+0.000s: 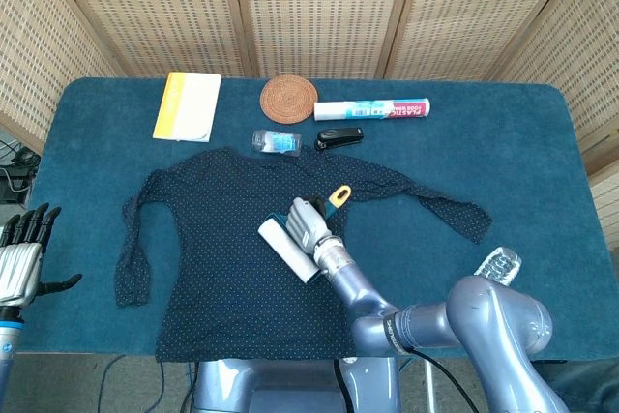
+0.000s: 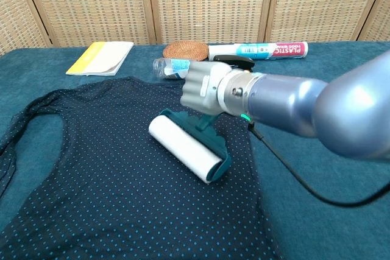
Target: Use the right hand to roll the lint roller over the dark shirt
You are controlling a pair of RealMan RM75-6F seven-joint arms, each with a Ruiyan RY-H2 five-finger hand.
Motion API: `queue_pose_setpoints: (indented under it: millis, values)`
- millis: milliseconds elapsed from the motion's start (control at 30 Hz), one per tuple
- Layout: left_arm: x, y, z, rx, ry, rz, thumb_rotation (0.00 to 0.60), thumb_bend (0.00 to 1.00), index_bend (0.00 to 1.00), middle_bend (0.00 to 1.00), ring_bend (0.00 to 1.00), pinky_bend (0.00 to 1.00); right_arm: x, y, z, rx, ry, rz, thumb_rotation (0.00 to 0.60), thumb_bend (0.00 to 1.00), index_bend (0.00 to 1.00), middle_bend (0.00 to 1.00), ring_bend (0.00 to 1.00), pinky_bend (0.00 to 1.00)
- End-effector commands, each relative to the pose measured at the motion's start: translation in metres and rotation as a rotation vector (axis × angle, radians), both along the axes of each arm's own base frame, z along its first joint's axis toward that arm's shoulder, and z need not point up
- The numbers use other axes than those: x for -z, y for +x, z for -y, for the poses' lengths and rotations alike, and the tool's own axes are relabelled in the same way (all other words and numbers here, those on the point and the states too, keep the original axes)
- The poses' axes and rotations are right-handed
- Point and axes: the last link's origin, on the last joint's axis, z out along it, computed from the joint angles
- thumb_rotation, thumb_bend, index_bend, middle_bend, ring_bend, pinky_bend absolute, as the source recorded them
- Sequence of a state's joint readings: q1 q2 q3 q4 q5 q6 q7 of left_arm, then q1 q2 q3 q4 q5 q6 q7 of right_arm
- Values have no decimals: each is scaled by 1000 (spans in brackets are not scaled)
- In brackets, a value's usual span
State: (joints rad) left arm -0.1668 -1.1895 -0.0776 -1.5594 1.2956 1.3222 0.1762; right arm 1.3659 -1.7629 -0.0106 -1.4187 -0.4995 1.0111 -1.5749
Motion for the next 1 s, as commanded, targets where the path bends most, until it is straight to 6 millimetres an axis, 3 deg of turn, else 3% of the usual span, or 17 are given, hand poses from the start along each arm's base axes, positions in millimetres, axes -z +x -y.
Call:
queue_pose_setpoints:
  millis: [33,267,633,767,1000]
  values:
    - [0,0,0,0,0,-1,600,0,0,0,0,0,8,6,-22,-34,49,1,600,670,784,1000,1000,1000]
    - [2,0,0,-2,-6,-5,600,0,0,0,0,0,15,11,-45,-75,117,8,600,670,783,1000,1000,1000]
    - [3,0,0,0,-9,-7,600,0,0,0,0,0,13,7,-50,-84,135,14,600,670,783,1000,1000,1000]
    - [3,0,0,0,-9,-6,600,0,0,0,0,0,7,-1,-37,-65,92,14,600,670,782,1000,1000,1000]
    - [2,-1,-1,-4,-10,-5,600,0,0,0,0,0,-24,-37,28,20,-106,-31,600,670,781,1000,1000,1000]
